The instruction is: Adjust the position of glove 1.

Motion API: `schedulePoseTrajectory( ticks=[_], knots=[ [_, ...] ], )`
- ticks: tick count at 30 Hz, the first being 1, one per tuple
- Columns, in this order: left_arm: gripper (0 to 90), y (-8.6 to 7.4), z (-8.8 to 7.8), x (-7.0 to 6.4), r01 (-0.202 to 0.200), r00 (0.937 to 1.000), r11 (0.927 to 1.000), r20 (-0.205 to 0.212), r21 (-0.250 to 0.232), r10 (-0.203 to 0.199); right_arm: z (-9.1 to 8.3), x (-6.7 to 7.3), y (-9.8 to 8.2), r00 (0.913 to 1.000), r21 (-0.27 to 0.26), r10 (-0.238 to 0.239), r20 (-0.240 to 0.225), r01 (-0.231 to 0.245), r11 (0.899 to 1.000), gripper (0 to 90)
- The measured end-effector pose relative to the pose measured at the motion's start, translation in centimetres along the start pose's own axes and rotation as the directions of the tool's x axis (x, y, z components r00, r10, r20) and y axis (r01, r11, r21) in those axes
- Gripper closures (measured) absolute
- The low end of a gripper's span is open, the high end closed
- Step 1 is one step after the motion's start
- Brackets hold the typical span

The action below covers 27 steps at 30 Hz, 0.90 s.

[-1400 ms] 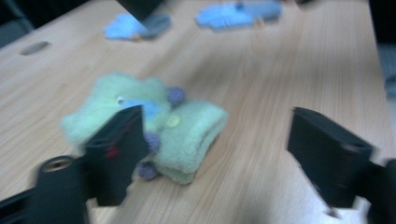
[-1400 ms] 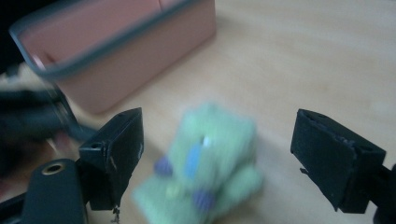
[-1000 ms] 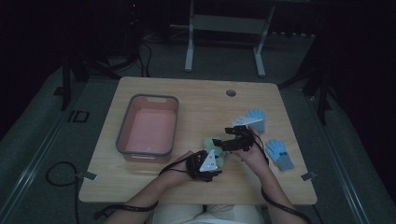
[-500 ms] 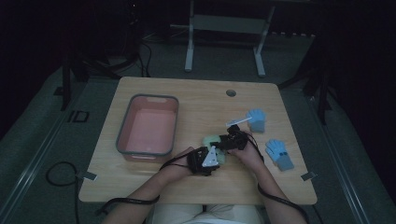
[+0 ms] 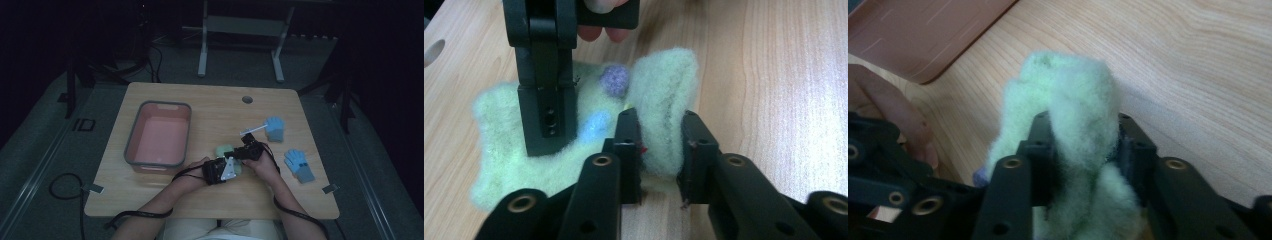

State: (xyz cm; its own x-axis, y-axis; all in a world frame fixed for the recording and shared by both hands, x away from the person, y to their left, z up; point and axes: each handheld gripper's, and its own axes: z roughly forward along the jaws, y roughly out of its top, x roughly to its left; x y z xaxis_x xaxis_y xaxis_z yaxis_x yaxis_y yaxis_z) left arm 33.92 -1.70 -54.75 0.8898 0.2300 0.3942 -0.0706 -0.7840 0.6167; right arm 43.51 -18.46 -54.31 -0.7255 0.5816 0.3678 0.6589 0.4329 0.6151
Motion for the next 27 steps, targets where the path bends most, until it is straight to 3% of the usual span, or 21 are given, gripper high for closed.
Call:
schedulePoseTrajectory(
  ticks=[4,13,20,21,27],
  knots=[
    [77.4,0.2,-0.2,0.3,0.026,0.9996,0.9996,0.011,0.006,-0.026,-0.2,0.3,0.1,0.9999,-0.002,-0.006,0.015,0.006,1.0,70.5],
    [78.8,1.5,-1.9,1.3,0.006,0.9997,0.9995,0.023,0.031,-0.006,-1.7,1.2,0.8,0.9999,-0.05,-0.012,0.002,0.012,0.999,72.2],
    [78.7,2.4,-4.2,2.3,-0.004,0.9997,0.9999,0.023,0.016,0.004,-3.5,3.0,2.3,0.9986,-0.098,-0.052,0.003,0.053,0.994,72.2],
    [78.7,2.7,-5.4,2.8,0.003,0.9997,1.0,0.023,0.002,-0.003,-3.9,3.5,2.7,0.9981,-0.11,-0.061,0.004,0.061,0.992,72.1],
    [78.7,3.5,-8.2,4.1,-0.012,0.9999,0.9999,0.001,-0.006,0.012,-5.3,5.2,4.5,0.9962,-0.153,-0.087,-0.002,0.086,0.984,72.2]
  ],
)
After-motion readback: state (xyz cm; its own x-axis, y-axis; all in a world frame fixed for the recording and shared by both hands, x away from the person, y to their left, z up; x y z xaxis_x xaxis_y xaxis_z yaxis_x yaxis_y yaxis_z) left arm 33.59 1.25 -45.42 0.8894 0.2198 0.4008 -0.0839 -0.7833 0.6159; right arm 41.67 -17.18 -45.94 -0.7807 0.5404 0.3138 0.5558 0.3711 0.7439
